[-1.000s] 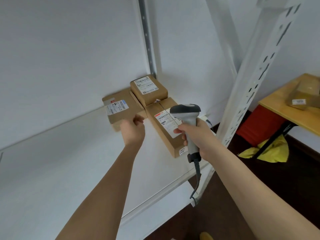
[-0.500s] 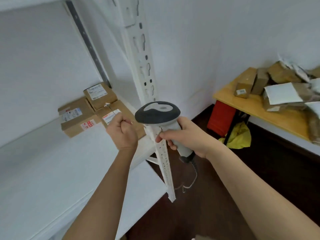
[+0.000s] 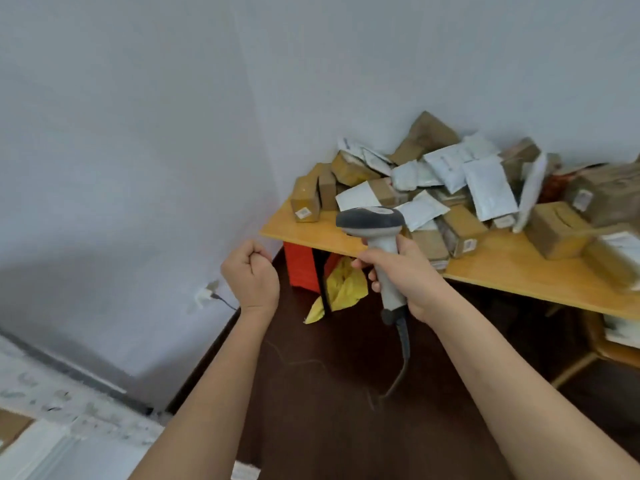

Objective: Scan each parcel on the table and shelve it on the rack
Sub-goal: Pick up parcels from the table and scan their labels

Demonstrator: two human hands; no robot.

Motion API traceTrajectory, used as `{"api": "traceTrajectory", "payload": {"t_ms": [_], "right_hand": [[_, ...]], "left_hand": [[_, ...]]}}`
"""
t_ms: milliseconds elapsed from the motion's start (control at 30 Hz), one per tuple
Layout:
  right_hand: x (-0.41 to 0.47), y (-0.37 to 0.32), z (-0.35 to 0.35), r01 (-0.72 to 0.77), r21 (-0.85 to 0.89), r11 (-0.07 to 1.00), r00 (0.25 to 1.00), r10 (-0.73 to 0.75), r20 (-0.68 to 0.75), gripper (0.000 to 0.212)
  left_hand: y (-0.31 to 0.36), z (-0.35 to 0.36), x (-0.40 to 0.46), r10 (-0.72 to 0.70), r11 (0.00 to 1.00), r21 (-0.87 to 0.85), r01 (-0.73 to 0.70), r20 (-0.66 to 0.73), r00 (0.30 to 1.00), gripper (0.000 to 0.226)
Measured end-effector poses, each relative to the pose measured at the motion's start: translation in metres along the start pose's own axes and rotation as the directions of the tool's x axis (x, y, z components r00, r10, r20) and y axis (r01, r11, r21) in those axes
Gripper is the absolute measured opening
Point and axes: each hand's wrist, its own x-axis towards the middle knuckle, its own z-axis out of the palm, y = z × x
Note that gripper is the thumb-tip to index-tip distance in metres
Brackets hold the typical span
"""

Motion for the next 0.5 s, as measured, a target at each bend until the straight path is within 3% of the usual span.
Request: {"api": "traceTrajectory", "payload": {"t_ms": [100, 200, 267, 400, 500], "right_hand": [[0.026, 0.008, -0.047, -0.034, 0.092, 0.995, 0.981, 0.051, -0.186, 0.018], [0.059, 0.016, -0.088, -0.086, 0.165, 0.983, 0.939, 0.135, -0.315, 0.017], [0.087, 0.021, -0.116, -0.101, 0.198, 0.975, 0.908, 0.172, -0.383, 0.016], [0.146, 0.027, -0.17, -0.104, 0.235, 0.966, 0.824, 0.216, -0.524, 0.015], [0.191, 0.032, -0.202, -0.16, 0.23, 0.96, 0.754, 0.269, -0.6, 0.021]], "left_hand": [[-0.01, 0.062, -0.005, -0.066, 0.998, 0.0, 0.067, 0.174, 0.983, 0.024], [-0.032, 0.129, 0.003, -0.256, 0.967, 0.085, 0.241, 0.368, 0.894, 0.025], [-0.055, 0.181, 0.011, -0.421, 0.907, 0.23, 0.353, 0.508, 0.751, 0.027], [-0.104, 0.289, 0.012, -0.649, 0.754, 0.515, 0.407, 0.676, 0.349, 0.024], [-0.131, 0.355, 0.0, -0.699, 0.704, 0.606, 0.37, 0.683, 0.213, 0.046]]}}
